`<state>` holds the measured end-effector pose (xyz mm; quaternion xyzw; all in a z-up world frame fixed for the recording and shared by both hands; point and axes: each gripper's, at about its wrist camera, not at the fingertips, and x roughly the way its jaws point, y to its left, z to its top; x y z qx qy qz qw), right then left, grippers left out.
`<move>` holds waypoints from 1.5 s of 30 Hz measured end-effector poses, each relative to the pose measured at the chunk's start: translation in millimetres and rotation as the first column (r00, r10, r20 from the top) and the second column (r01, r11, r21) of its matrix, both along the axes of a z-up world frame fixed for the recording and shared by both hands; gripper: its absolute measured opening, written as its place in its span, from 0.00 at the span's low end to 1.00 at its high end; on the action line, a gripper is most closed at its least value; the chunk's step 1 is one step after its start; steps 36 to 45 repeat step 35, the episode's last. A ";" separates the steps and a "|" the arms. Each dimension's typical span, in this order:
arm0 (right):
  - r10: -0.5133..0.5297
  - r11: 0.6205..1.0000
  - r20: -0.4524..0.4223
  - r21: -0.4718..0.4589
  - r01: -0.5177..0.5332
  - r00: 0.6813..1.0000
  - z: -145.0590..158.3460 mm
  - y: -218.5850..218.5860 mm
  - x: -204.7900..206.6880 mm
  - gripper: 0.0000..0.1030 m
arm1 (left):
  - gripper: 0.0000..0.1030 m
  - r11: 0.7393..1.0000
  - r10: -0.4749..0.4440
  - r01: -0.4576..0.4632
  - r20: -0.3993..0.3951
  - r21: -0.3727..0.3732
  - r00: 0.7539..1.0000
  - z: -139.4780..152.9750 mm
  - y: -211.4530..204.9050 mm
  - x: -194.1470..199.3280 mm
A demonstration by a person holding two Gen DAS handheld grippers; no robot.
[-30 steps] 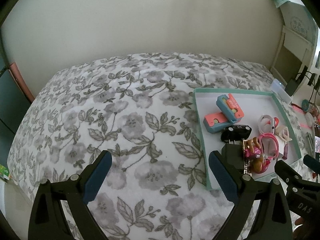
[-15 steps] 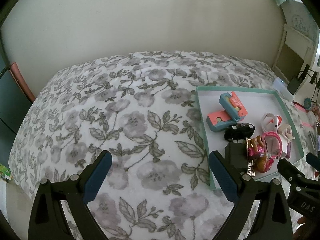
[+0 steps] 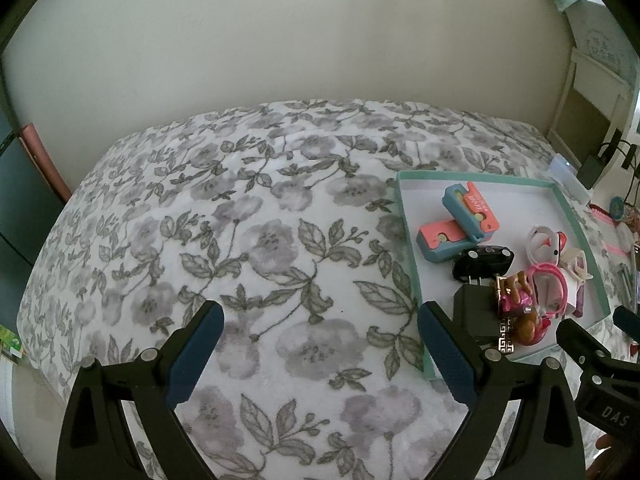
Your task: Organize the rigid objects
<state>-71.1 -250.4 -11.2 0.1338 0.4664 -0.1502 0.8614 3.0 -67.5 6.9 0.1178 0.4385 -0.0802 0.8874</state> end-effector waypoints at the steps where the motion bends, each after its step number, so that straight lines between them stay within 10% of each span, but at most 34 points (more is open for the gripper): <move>1: 0.001 1.000 0.000 -0.001 -0.001 1.000 -0.1 0.2 0.0 1.00 | 0.95 1.000 0.001 -0.001 0.000 0.001 1.000 -0.6 0.5 0.0; 45: 0.019 1.000 -0.011 -0.006 -0.019 1.000 -2.5 -0.4 2.4 1.00 | 0.95 1.000 -0.009 0.009 -0.007 -0.016 1.000 0.3 1.0 1.1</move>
